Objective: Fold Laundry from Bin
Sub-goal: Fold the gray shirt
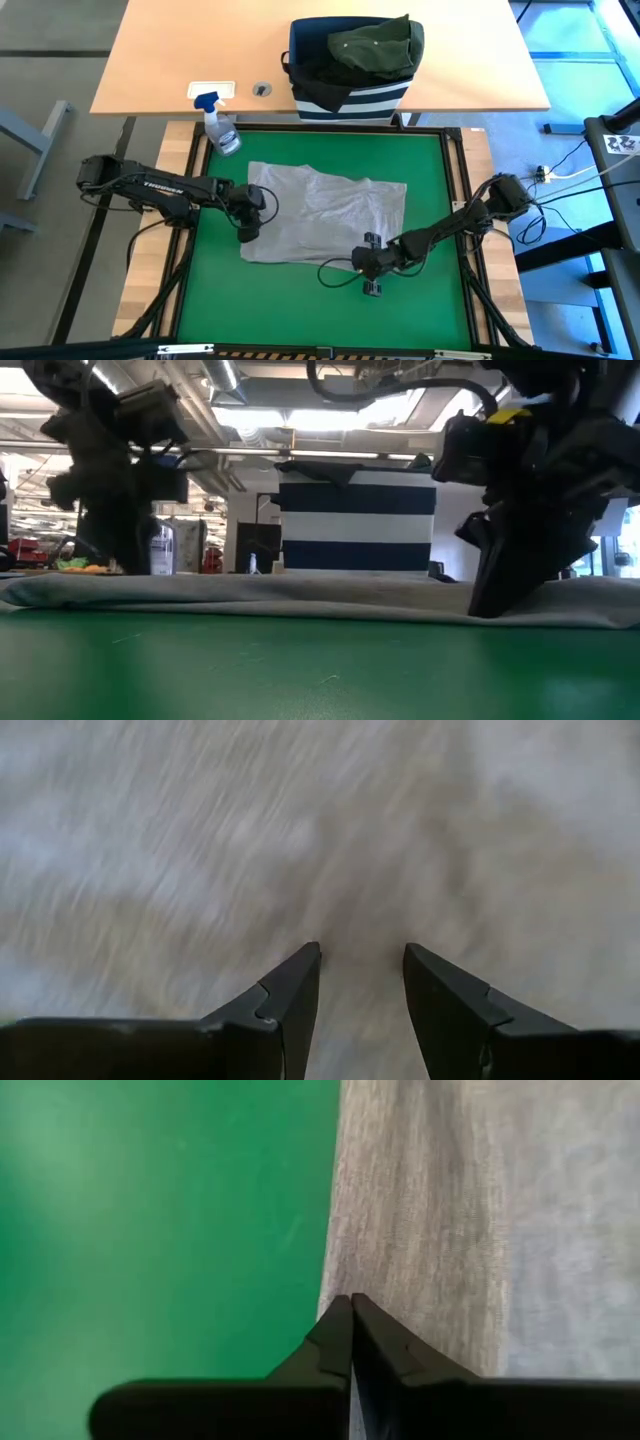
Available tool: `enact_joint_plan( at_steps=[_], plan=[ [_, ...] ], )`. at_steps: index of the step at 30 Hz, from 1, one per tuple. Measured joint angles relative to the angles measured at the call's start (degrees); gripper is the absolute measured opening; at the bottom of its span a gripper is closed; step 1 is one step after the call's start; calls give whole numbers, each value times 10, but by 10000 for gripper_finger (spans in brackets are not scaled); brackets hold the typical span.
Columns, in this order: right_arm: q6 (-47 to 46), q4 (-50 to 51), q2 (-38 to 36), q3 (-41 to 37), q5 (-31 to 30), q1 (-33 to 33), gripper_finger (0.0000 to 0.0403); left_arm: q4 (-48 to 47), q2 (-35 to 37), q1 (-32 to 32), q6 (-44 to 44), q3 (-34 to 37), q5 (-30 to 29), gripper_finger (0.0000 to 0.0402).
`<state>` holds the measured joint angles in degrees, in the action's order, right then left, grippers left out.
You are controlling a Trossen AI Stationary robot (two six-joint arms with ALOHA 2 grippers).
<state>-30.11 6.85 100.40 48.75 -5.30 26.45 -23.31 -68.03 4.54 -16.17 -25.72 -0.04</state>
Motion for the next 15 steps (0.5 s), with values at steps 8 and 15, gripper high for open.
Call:
enact_joint_plan(
  at_steps=[8, 15],
  plan=[
    [-14, 18, -6, 5, 89, 30, 16, 12, 3, 0, -45, 43, -18, 140],
    [-52, 51, -27, 13, 111, 32, 16, -22, 8, -1, -49, -3, 44, 140]
  ],
)
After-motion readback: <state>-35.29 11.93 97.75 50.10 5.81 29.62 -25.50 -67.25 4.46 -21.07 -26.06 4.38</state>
